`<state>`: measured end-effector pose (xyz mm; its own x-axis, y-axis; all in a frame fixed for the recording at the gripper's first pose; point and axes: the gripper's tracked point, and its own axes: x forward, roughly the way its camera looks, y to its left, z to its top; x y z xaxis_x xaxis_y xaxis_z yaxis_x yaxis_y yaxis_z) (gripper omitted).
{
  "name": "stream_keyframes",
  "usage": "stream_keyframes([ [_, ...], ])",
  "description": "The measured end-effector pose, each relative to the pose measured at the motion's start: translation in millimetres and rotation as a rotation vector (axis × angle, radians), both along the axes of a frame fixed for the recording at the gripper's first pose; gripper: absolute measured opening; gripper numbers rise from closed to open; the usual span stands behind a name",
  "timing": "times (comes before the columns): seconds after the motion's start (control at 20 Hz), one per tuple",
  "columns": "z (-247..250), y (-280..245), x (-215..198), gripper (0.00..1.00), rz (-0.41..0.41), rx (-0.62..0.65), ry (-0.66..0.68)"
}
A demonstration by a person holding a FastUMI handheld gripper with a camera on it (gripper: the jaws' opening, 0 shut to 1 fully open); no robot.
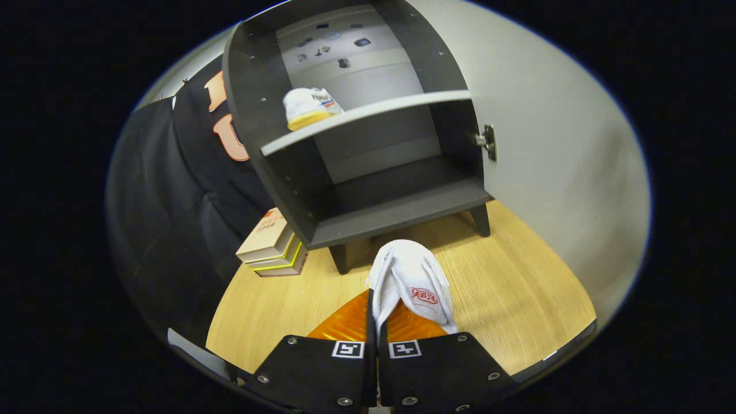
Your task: Open the shoe cabinet door, grab the shoes and put them into the shoe cabinet, then close the shoe cabinet door.
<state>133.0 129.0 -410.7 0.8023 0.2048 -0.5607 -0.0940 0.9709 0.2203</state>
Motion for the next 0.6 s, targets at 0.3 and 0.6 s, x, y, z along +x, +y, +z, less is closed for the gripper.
stream_keyframes([
  [0.3, 84, 5, -25, 0.02, 0.014, -0.047, -0.099],
  [0.6, 158, 8, -21, 0.01, 0.017, -0.088, -0.214],
])
